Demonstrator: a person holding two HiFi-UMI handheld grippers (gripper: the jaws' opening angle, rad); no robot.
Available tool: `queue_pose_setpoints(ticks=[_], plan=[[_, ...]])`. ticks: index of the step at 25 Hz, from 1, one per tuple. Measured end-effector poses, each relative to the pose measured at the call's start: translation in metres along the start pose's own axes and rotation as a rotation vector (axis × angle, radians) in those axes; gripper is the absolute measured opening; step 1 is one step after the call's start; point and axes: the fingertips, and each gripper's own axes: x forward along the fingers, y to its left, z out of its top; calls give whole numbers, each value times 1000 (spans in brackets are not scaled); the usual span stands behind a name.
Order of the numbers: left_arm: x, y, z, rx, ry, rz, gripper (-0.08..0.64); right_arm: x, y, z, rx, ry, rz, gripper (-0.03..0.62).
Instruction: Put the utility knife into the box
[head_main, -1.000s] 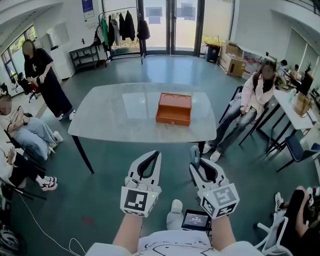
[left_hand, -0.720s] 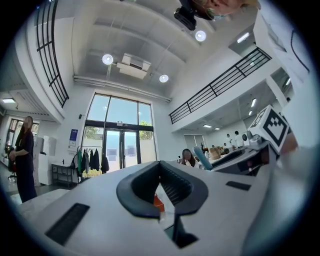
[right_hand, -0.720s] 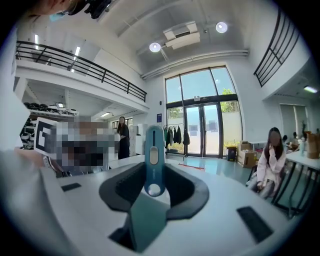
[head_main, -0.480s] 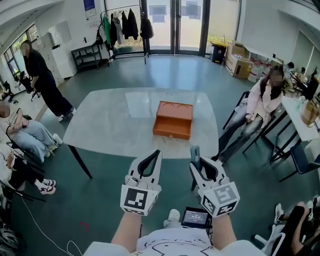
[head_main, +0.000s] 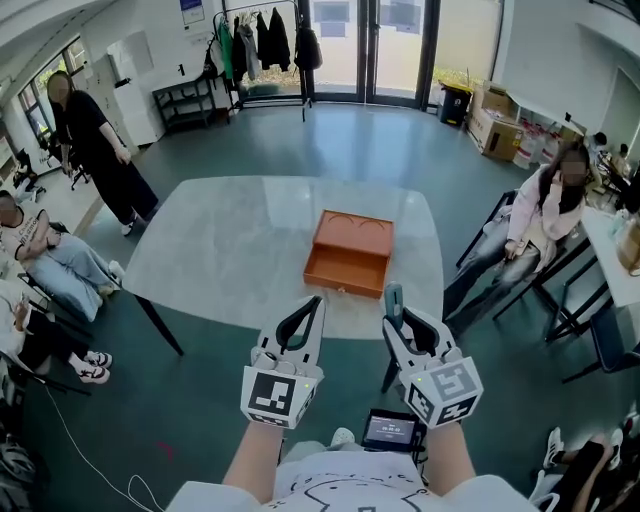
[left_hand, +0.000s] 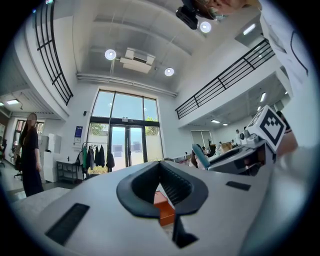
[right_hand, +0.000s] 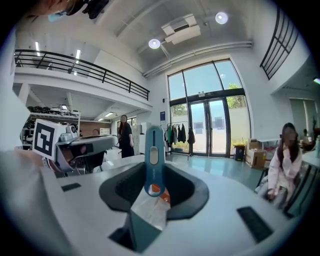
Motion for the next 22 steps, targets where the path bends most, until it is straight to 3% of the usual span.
queue_pose_setpoints(ticks=[11, 22], plan=[[43, 24, -14, -19, 20, 14, 15, 35, -36, 0, 13, 25, -12, 130], [103, 76, -27, -43, 13, -2, 15, 95, -66, 7, 13, 46, -50, 130]])
